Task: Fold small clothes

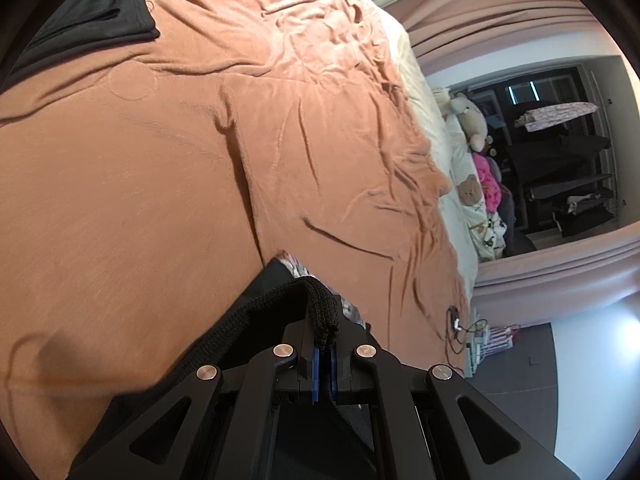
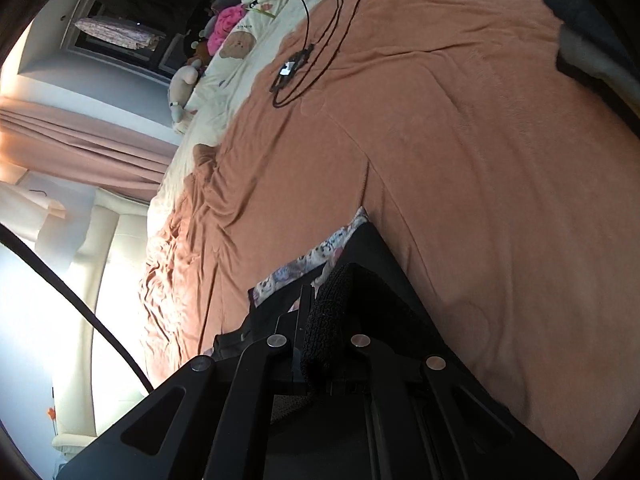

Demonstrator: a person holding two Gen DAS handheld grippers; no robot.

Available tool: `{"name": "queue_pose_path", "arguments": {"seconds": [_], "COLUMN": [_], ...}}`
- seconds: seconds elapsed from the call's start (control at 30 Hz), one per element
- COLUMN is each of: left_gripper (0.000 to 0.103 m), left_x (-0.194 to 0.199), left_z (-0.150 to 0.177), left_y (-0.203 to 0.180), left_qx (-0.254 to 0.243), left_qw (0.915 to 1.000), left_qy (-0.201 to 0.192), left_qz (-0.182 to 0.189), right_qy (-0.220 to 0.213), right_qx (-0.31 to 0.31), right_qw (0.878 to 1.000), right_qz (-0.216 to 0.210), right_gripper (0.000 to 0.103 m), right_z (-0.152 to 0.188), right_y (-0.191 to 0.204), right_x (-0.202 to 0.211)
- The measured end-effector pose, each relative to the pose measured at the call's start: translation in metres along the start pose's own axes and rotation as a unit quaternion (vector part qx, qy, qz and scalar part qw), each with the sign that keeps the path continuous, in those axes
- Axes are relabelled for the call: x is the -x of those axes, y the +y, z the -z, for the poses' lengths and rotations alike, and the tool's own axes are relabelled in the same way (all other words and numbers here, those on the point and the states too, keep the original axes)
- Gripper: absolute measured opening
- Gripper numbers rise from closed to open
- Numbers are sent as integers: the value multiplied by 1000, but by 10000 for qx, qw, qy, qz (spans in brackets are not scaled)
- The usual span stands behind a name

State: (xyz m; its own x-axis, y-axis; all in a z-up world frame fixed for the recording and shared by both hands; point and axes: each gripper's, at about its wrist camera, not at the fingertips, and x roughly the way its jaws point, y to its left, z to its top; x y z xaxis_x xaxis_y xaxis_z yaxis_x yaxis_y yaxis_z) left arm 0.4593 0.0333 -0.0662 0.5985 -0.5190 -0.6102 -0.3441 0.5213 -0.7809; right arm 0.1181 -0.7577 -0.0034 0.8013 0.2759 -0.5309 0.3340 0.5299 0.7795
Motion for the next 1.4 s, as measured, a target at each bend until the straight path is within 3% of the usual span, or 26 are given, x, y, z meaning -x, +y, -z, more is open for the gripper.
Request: {"name": "queue_pose_path", "arguments": {"seconds": [0.33,0.4,0.43,0.5,0.53,0.57,0.63,0.73,0.83,0.93,1.03,1.3,1.4], "left_gripper": [3,15,21,51,56,61,62,62,63,73,73,73,73], "left_x": [-53,-58,-59,-55,-52,-50,-49,-51,-54,-62,-67,-72,-78], "left_z": [-13,-14,-14,-15,-15,-15,-15,-7,3,14,23,37,44], "left_y": [-4,-6,-7,-10,-12,-14,-17,-24,-27,-26,-22,-18,-15], "left_qx": [-224,-368,-451,-661,-826,-938,-1236,-1956,-2573,-3051,-3449,-4051,-4364], "left_qw": [9990,9980,9974,9959,9945,9934,9894,9743,9543,9334,9127,8768,8543], "left_qy": [290,371,379,302,243,225,287,519,691,899,1045,1284,1365], "left_qz": [-262,-354,-418,-544,-596,-621,-706,-994,-1352,-1659,-1928,-2251,-2474], "right_qy": [-83,-23,-8,-63,-130,-231,-427,-363,-202,5,206,723,898], "right_qx": [-233,-263,-234,-76,3,74,275,670,1286,1837,2266,3052,3331], "right_qw": [9991,9991,9993,9995,9995,9993,9981,9962,9876,9757,9635,9323,9165], "right_qz": [333,317,305,297,291,291,346,420,876,1190,1408,1804,2023], "right_gripper": [1,3,8,39,70,80,80,80,79,79,79,79,79], "right_z": [-18,-19,-18,-18,-18,-18,-17,-13,-6,4,12,24,30], "right_y": [-6,-6,-4,-1,1,2,5,9,15,18,26,35,37], "right_x": [-30,-35,-35,-30,-26,-20,-8,0,4,3,-4,-15,-23]}}
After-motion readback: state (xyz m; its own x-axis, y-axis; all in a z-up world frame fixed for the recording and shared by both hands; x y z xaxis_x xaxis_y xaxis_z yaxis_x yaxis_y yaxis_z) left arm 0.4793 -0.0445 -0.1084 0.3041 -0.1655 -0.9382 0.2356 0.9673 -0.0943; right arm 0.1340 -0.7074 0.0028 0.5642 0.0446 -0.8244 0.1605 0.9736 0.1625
